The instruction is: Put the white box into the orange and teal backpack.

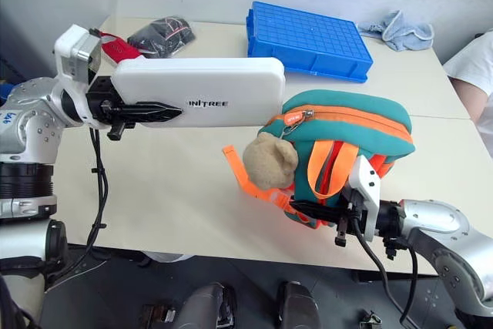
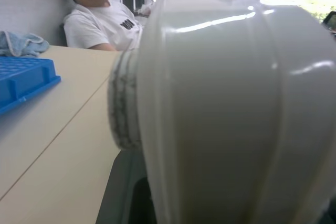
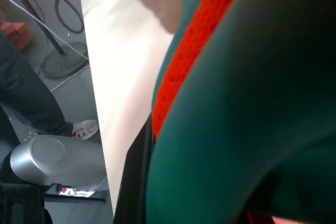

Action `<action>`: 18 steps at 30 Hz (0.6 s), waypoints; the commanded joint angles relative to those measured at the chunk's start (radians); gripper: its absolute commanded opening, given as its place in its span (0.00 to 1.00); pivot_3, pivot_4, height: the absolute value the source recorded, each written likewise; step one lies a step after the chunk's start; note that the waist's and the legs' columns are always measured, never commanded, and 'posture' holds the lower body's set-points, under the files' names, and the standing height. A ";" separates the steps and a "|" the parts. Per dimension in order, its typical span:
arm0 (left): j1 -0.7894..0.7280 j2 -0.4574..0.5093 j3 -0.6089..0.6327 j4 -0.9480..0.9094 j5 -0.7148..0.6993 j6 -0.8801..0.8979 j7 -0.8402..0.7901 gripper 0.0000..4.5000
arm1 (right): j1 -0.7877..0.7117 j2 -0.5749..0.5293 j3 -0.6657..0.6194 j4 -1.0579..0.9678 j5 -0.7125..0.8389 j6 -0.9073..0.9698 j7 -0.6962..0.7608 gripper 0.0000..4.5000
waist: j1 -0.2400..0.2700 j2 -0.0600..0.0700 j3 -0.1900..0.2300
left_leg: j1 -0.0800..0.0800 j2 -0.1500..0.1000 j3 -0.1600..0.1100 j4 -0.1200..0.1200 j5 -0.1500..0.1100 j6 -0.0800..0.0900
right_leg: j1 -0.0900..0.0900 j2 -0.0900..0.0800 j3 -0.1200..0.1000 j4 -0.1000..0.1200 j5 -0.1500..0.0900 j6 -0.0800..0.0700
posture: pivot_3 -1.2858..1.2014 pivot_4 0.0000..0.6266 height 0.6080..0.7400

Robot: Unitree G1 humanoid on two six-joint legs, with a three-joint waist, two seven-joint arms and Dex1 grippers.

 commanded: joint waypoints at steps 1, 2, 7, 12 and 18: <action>-0.003 0.003 -0.033 -0.047 0.007 -0.035 -0.055 0.27 | -0.016 0.006 0.006 0.002 -0.002 -0.009 0.006 0.01 | 0.000 0.000 0.000 | 0.000 0.000 0.000 0.000 0.000 0.000 | 0.000 0.000 0.000 0.000 0.000 0.000 | 0.52 0.24 1.00; 0.000 0.001 -0.044 -0.051 0.014 -0.045 -0.063 0.27 | -0.020 0.007 0.007 0.005 -0.003 -0.010 0.007 0.01 | 0.000 0.000 0.000 | 0.000 0.000 0.000 0.000 0.000 0.000 | 0.000 0.000 0.000 0.000 0.000 0.000 | 0.52 0.24 1.00; 0.020 -0.004 -0.109 -0.060 0.082 -0.163 -0.084 0.27 | -0.034 0.009 0.019 0.016 -0.010 -0.013 0.006 0.01 | -0.003 0.000 0.000 | 0.000 0.000 0.000 0.000 0.000 0.000 | 0.000 0.000 0.001 0.000 0.000 0.000 | 0.52 0.24 1.00; 0.000 -0.073 -0.202 0.017 0.262 -0.435 -0.006 0.27 | -0.054 0.020 0.036 0.023 -0.019 -0.010 0.003 0.01 | -0.006 0.000 0.000 | 0.001 0.000 0.001 0.000 0.000 0.000 | 0.000 0.000 0.001 -0.001 0.000 0.000 | 0.52 0.24 1.00; -0.069 -0.198 -0.278 0.027 0.342 -0.409 0.110 0.27 | -0.065 0.019 0.042 0.031 -0.023 -0.009 0.012 0.01 | 0.012 0.000 0.000 | 0.000 -0.001 0.001 0.002 0.000 0.001 | 0.000 -0.001 0.001 0.000 0.000 0.000 | 0.52 0.24 1.00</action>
